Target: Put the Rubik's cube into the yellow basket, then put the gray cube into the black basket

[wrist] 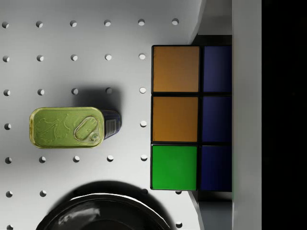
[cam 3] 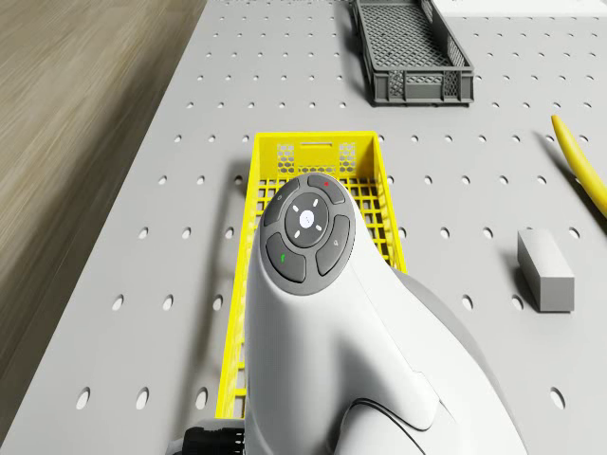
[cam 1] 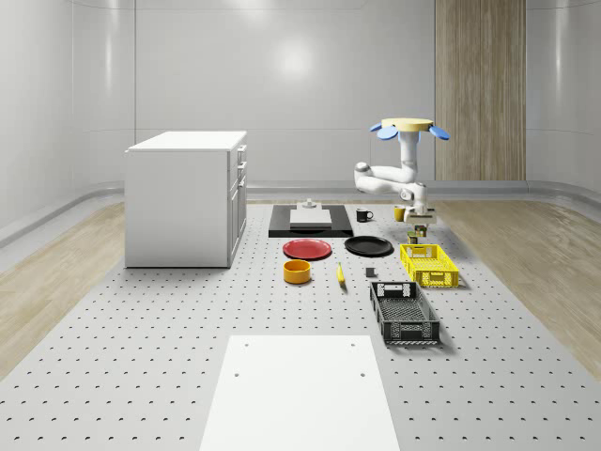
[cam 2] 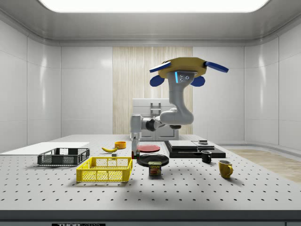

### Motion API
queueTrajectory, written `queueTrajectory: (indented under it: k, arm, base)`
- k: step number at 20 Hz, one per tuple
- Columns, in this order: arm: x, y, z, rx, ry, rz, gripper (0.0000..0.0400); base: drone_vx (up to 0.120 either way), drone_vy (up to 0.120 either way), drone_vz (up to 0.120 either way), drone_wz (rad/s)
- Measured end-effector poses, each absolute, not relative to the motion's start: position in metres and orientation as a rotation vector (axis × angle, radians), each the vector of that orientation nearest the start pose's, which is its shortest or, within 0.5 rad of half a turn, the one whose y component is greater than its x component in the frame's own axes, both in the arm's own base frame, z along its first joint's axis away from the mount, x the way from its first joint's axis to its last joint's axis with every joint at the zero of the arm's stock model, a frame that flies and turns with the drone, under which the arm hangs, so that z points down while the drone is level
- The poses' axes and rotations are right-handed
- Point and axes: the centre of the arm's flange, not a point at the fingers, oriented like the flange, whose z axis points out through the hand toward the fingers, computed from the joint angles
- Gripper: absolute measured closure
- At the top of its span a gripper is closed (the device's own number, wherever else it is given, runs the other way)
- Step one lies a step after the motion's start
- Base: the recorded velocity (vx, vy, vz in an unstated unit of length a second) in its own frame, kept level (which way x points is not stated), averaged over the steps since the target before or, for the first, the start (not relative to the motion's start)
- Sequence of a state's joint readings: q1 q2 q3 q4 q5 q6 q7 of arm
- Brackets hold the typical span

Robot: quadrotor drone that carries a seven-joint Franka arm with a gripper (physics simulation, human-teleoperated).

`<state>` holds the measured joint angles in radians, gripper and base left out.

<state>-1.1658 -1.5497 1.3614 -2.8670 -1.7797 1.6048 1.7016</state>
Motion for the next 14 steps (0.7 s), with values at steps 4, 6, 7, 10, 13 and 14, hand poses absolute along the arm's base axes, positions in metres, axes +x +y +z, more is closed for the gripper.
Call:
queueTrajectory:
  k: [4, 6, 7, 10, 13, 14]
  arm:
    - [0.3068, 0.0042, 0.4948, -0.002, 0.001, 0.804, 0.0112]
    - [0.3068, 0.0042, 0.4948, -0.002, 0.001, 0.804, 0.0112]
    - [0.3068, 0.0042, 0.4948, -0.002, 0.001, 0.804, 0.0112]
    - [0.3068, 0.0042, 0.4948, -0.002, 0.001, 0.804, 0.0112]
    - [0.3068, 0.0042, 0.4948, -0.002, 0.001, 0.804, 0.0112]
    - [0.3068, 0.0042, 0.4948, -0.002, 0.001, 0.804, 0.0112]
  base:
    - [0.12, 0.0, 0.0, 0.0]
    - [0.12, 0.0, 0.0, 0.0]
    - [0.12, 0.0, 0.0, 0.0]
    - [0.12, 0.0, 0.0, 0.0]
    - [0.12, 0.0, -0.107, 0.0]
    - [0.12, 0.0, -0.12, 0.0]
